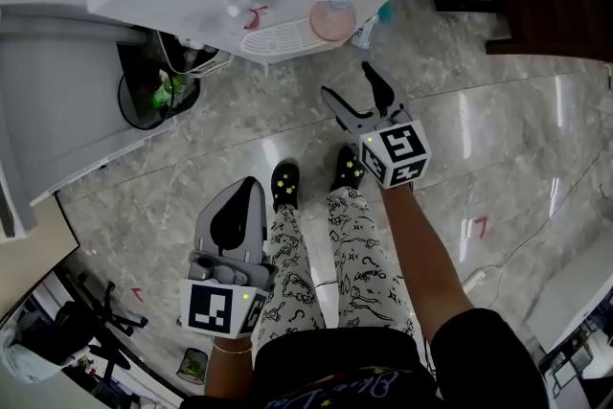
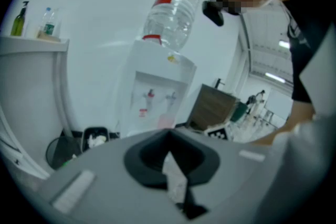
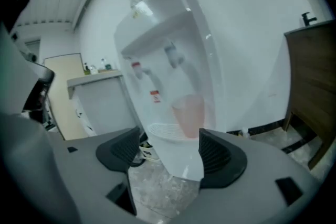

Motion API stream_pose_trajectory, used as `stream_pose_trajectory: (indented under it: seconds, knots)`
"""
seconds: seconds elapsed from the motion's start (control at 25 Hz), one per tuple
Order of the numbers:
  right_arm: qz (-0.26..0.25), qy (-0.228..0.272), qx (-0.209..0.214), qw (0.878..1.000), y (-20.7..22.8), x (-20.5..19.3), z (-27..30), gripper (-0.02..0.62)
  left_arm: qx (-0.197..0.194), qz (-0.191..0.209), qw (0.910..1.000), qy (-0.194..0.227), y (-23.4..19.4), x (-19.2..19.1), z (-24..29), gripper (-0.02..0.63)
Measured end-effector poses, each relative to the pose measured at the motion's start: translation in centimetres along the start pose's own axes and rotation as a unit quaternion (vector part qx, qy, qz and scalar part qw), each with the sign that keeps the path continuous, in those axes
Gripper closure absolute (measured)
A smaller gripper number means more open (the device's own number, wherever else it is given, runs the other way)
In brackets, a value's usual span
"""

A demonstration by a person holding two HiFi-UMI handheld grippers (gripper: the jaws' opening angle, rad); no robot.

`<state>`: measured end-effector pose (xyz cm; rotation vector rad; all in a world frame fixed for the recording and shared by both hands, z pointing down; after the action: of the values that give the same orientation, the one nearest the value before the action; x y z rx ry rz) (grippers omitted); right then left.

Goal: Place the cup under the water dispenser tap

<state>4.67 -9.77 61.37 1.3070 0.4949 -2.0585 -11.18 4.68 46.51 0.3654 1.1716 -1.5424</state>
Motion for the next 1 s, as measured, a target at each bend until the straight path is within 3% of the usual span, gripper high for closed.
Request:
stream_pose_trajectory:
  seconds: [0.12, 0.16, 0.2, 0.24, 0.36, 0.48, 0.64, 0.8, 1.0]
  knots:
    - [-0.005, 0.041, 0.032, 0.999, -2.6, 5.2, -6.0, 0.238, -0.024, 0.023, 0.9995, -0.004, 1.9, 1.8, -1.5, 0.609]
    - [-0.002, 0.056, 0.028, 0.998, -3.2, 7.2, -8.1, 0.275, -0.026, 0.027, 0.9993, 0.0, 2.4, 2.7, -2.3, 0.609]
    - [-0.003, 0.074, 0.019, 0.997, -3.5, 9.3, -10.2, 0.456, -0.027, 0.032, 0.9991, 0.007, 2.9, 3.8, -3.0, 0.609]
    - [-0.009, 0.096, 0.008, 0.995, -3.6, 11.6, -12.0, 0.569, -0.031, 0.039, 0.9985, 0.02, 3.5, 5.2, -3.6, 0.609]
    - [-0.016, 0.14, -0.011, 0.99, -2.7, 18.3, -16.7, 0.581, -0.051, 0.068, 0.9946, 0.059, 5.7, 9.5, -4.7, 0.609]
    - [0.009, 0.138, -0.007, 0.99, -3.4, 23.3, -21.0, 0.581, -0.069, 0.081, 0.9923, 0.064, 8.7, 12.6, -7.0, 0.609]
    - [-0.005, 0.153, 0.002, 0.988, -4.9, 28.7, -25.1, 0.581, -0.088, 0.103, 0.9873, 0.083, 11.7, 16.3, -10.0, 0.609]
    - [-0.019, 0.177, 0.004, 0.984, -5.4, 31.7, -27.4, 0.581, -0.104, 0.122, 0.9823, 0.098, 13.4, 18.0, -11.1, 0.609]
    - [-0.033, 0.173, 0.0, 0.984, -6.5, 31.6, -29.7, 0.581, -0.123, 0.137, 0.9764, 0.113, 15.5, 19.4, -11.4, 0.609]
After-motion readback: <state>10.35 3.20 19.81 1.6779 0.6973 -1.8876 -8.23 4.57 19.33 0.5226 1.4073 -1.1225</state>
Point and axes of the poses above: the fingertips, and each gripper's own axes: z forward along the fingers, y to its right, x out of its top, the point moved 4 cm from there along -z, backward along the fingers, and after that the axes turned 15 degrees about -z, right-handed, at the moved point
